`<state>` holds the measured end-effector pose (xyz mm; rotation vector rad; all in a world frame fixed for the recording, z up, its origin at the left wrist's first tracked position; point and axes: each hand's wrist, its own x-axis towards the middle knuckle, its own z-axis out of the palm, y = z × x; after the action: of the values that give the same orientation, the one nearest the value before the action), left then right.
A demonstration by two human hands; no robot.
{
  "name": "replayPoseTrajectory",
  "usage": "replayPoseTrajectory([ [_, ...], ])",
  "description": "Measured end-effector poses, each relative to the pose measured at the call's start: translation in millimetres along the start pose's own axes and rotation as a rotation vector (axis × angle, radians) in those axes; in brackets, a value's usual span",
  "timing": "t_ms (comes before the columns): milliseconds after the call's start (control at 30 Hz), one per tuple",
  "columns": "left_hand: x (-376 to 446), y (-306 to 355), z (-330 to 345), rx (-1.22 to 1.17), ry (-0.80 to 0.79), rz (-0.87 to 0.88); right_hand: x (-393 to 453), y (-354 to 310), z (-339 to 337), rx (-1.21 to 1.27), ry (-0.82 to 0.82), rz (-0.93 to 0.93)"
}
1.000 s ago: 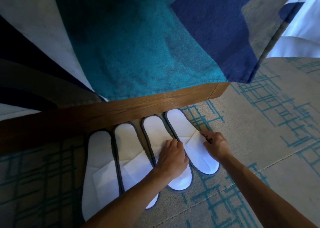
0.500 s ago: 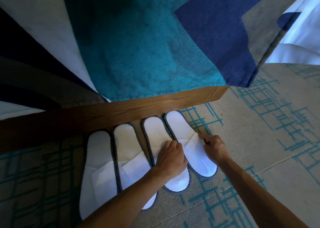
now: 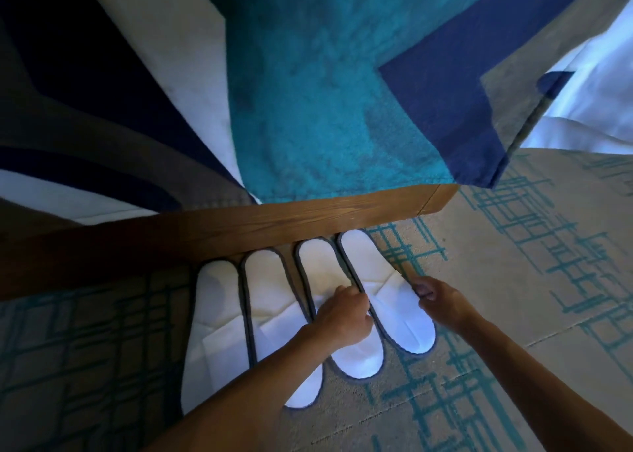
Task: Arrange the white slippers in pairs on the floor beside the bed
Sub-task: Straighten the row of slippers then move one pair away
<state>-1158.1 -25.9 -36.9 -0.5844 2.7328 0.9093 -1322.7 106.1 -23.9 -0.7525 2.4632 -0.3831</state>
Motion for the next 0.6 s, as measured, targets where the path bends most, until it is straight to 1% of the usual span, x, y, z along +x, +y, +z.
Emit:
replayPoseTrajectory([
  [67, -9, -10, -11, -0.080, 0.017, -0.014, -8, -6, -5, 0.019, 0.040, -0.008],
  [167, -33, -36, -28, -0.169, 0.128, -0.089, -20, -19, -4, 0.032, 0.107, -0.063],
  [300, -81, -82, -46, -0.152, 0.290, -0.191, -45, -43, 12, 0.063, 0.173, -0.157],
  [400, -127, -115, -46, -0.105, 0.368, -0.321, -70, -67, 35, 0.109, 0.151, -0.228],
  [500, -172, -139, -37, -0.074, 0.384, -0.449, -97, -95, 61, 0.088, 0.100, -0.373],
  [600, -204, -156, -24, -0.020, 0.405, -0.480, -118, -113, 93, 0.007, 0.034, -0.483],
])
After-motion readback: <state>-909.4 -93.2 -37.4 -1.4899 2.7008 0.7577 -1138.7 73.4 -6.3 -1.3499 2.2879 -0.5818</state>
